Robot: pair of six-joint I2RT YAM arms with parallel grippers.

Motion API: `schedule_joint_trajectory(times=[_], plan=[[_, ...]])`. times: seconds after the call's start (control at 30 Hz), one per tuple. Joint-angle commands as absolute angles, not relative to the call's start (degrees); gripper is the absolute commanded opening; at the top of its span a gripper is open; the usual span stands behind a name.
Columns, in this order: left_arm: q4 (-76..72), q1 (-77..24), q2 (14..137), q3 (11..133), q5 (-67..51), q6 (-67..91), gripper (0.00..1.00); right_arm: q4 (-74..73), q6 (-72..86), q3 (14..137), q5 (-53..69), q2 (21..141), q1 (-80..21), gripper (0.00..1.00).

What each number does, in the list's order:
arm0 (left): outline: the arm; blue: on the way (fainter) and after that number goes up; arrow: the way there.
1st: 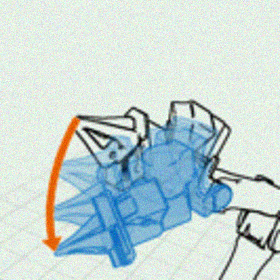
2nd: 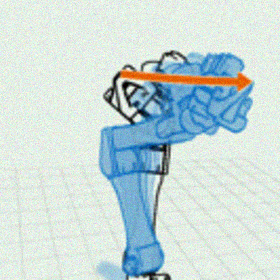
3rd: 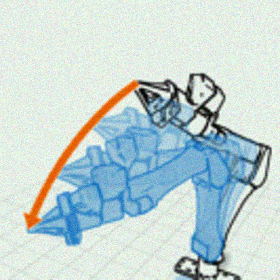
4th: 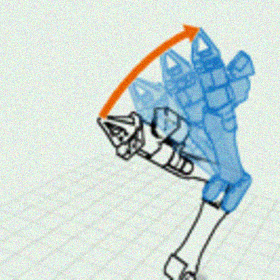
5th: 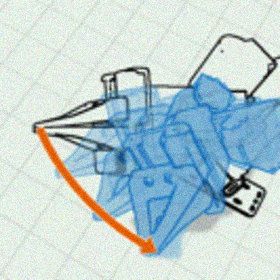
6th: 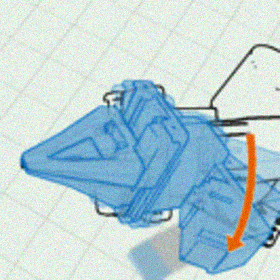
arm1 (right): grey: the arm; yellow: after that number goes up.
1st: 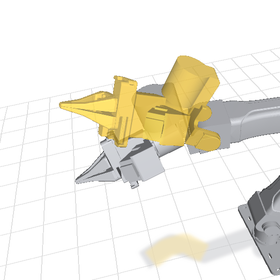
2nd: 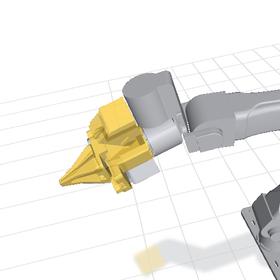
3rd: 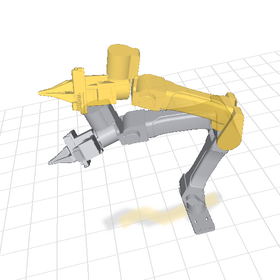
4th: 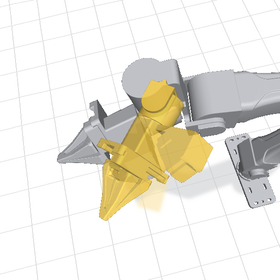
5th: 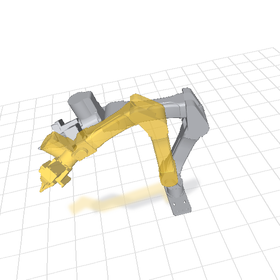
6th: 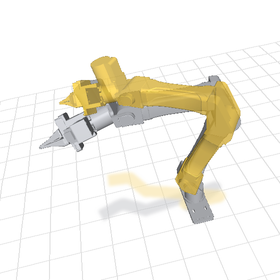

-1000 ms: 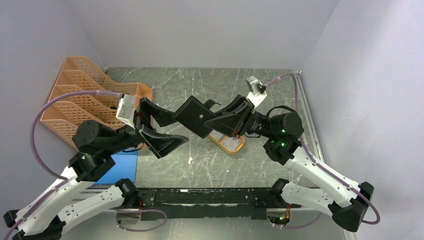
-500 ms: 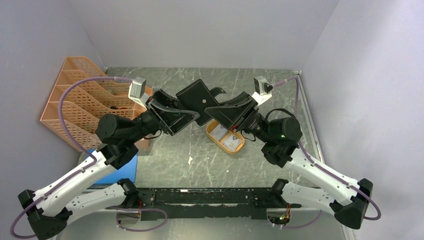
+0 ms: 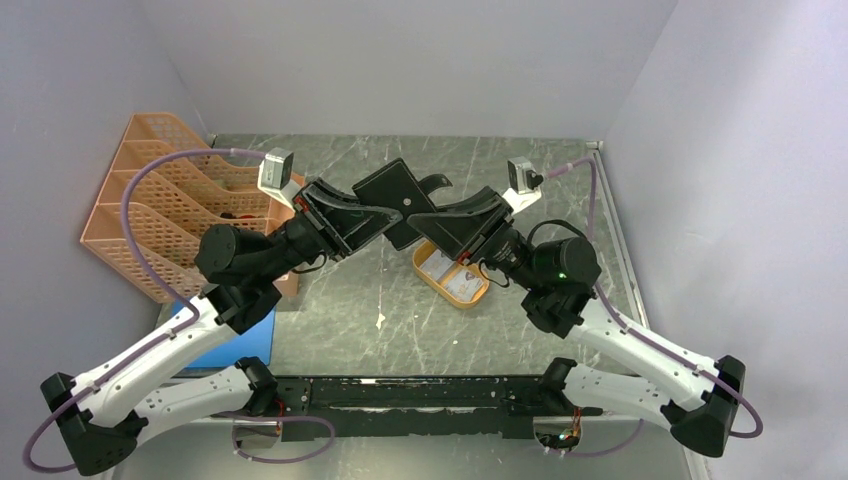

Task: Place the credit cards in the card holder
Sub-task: Close the card holder at the center of the board.

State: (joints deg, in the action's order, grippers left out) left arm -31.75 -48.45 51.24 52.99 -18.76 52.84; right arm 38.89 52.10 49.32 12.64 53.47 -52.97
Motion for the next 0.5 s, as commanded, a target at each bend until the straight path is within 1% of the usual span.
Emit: schedule_joint_trajectory(times=[0.0,0.03,0.07,0.13,0.17,0.2,0.23,0.33,0.4,0.47], plan=[[-32.96,-48.51,50.88,55.38,-18.5,51.69,0.05,39.05,51.03,49.76,11.51,52.54,-53.52,0.0],[-31.34,-48.49,50.46,55.69,-17.76,50.93,0.05,37.37,50.21,50.19,12.04,52.29,-53.51,0.0],[-28.85,-48.51,49.78,56.02,-16.55,49.95,0.05,34.86,48.72,50.89,12.57,51.78,-53.52,0.06],[-21.39,-48.52,47.96,57.15,-13.26,47.39,0.05,25.93,44.26,53.21,12.51,49.85,-53.53,0.4],[-16.25,-48.49,46.91,58.23,-11.3,45.43,0.05,20.93,41.99,54.43,11.58,48.58,-53.5,0.5],[-11.29,-48.51,46.18,59.74,-9.52,43.57,0.05,15.77,39.79,55.72,10.51,47.52,-53.52,0.55],[-6.15,-48.52,45.59,61.1,-8.21,42.15,0.05,11.4,37.65,56.85,9.51,46.4,-53.53,0.58],[4.98,-48.52,44.05,64.11,-5.18,38.63,0.05,-0.47,32.26,60.54,6.0,44.23,-53.52,0.59],[8.46,-48.52,43.12,64.92,-4.89,37.92,0.05,-6.54,30.75,63.13,3.64,44.03,-53.53,0.58],[10.37,-48.51,42.53,65.25,-5.03,37.96,0.05,-9.23,30.1,64.82,2.22,44.45,-53.52,0.55]])
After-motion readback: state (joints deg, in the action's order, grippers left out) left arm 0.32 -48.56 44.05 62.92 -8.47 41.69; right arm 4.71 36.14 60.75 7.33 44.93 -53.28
